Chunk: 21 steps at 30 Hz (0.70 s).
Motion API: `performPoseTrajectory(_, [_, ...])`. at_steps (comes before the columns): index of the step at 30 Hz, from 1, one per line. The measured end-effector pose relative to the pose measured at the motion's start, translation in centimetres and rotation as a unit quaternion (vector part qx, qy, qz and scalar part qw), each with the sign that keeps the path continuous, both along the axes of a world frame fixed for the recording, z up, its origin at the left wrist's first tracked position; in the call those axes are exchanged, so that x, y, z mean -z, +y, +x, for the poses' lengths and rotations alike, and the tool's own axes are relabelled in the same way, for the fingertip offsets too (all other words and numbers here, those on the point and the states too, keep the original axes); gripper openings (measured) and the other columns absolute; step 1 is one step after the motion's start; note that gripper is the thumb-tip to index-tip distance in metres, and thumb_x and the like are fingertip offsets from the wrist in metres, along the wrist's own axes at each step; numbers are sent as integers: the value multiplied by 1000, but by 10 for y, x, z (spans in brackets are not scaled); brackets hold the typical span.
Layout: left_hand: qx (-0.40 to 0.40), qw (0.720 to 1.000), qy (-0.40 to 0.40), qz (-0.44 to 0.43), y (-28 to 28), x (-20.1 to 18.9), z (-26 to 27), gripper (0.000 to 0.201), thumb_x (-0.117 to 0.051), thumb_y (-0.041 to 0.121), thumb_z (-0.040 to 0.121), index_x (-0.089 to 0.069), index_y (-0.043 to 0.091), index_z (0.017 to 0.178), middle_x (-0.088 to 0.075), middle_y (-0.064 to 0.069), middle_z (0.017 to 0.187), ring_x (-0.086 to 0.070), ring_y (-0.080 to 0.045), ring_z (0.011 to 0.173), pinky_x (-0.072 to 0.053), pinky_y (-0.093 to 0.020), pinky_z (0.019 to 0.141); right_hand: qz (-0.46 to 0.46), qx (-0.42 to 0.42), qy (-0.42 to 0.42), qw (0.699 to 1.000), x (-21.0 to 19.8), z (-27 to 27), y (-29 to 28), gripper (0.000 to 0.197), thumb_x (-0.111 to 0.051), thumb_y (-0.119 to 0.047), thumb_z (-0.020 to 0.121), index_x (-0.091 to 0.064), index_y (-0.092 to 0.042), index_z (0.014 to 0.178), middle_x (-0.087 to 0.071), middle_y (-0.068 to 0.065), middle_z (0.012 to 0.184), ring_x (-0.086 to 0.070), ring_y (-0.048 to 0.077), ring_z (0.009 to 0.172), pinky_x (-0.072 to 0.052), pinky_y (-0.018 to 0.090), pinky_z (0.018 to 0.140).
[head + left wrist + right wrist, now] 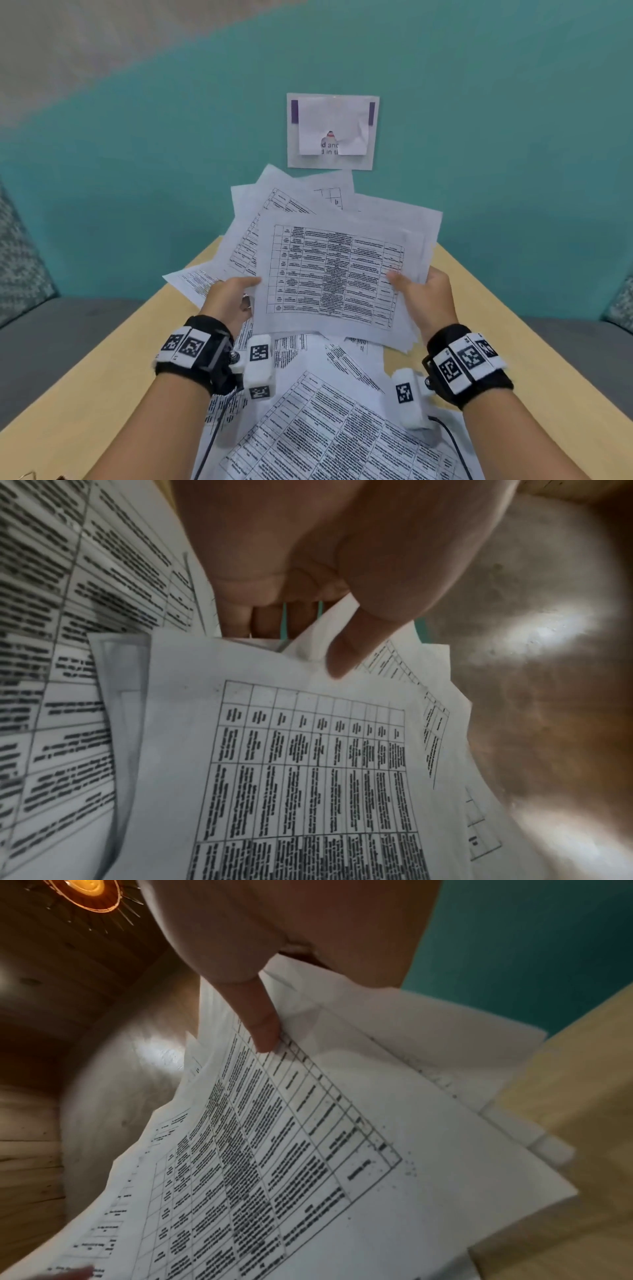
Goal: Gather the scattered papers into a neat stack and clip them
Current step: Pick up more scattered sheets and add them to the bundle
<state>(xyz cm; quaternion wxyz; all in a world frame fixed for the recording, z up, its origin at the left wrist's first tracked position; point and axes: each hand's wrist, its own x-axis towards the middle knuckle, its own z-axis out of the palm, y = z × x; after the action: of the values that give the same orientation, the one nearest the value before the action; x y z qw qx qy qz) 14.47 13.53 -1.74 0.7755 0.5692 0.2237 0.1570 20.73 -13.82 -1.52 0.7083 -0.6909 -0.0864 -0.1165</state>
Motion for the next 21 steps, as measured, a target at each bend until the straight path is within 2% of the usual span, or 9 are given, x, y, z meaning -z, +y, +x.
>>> performPoseTrajectory(2, [-9,999,-29,-20,-1,-5,0,34,-59,19,101,-59,3,132,-70,-8,95,-64,-28,88,-54,-44,83,6,-3,-4,1000,-3,1,1,16,-70,-7,91,-71,-23,89,-76,-2,95,-72,26,95,-57,46,92])
performPoseTrajectory(5, [-11,998,-47,-41,-3,-10,-3,42,-55,26,104,-53,9,142,-61,-15,139,-61,-35,119,-52,-47,93,10,-10,16,1000,-1,4,-1,15,-73,-8,89,-73,-22,94,-77,2,101,-72,27,98,-56,47,93])
performPoseTrajectory(6, [-7,998,-44,-44,-3,-9,-3,42,-54,24,105,-51,7,143,-56,-16,144,-60,-36,123,-51,-48,97,1,-16,27,999,2,5,-2,15,-73,-8,89,-73,-21,96,-77,3,101,-72,27,98,-56,47,94])
performPoseTrajectory(10, [-10,999,-28,-41,-4,-5,-4,46,-49,18,108,-39,0,149,-58,-18,131,-64,-36,106,-49,-49,102,-27,-12,36,999,7,6,-3,19,-69,-11,92,-72,-12,110,-76,5,104,-71,28,100,-55,50,96])
performPoseTrajectory(12, [-14,999,-25,-30,-1,-6,-3,50,-51,18,107,-35,-1,151,-54,-14,123,-63,-38,109,-49,-49,102,-2,-6,29,1000,2,5,-4,21,-68,-8,92,-72,-10,113,-77,5,105,-72,27,100,-56,46,94])
performPoseTrajectory(14, [-14,999,-28,-27,2,-6,-3,38,-52,16,105,-47,2,141,-55,-11,118,-65,-37,106,-51,-50,100,33,-7,27,999,-6,2,-6,19,-67,-3,92,-72,-11,109,-76,3,101,-72,24,96,-58,40,88])
performPoseTrajectory(17, [-11,999,-39,-29,5,-7,-6,20,-57,14,100,-61,5,117,-63,-16,118,-65,-33,93,-54,-45,86,82,-16,35,996,-15,0,-8,19,-67,2,92,-70,-13,103,-76,5,100,-72,23,92,-58,39,84])
performPoseTrajectory(19, [-17,997,-55,-50,5,-10,-6,26,-58,24,100,-62,10,122,-63,-16,126,-63,-30,95,-50,-43,90,102,-17,45,994,-20,-1,-6,18,-66,4,91,-69,-13,98,-75,7,100,-72,25,91,-58,39,82])
performPoseTrajectory(21, [-24,992,-83,-97,2,-19,-7,35,-61,38,98,-63,16,126,-64,-10,125,-62,-26,97,-49,-41,93,126,-4,58,990,-22,-2,-3,15,-67,3,91,-69,-11,95,-75,7,95,-71,25,87,-57,34,74])
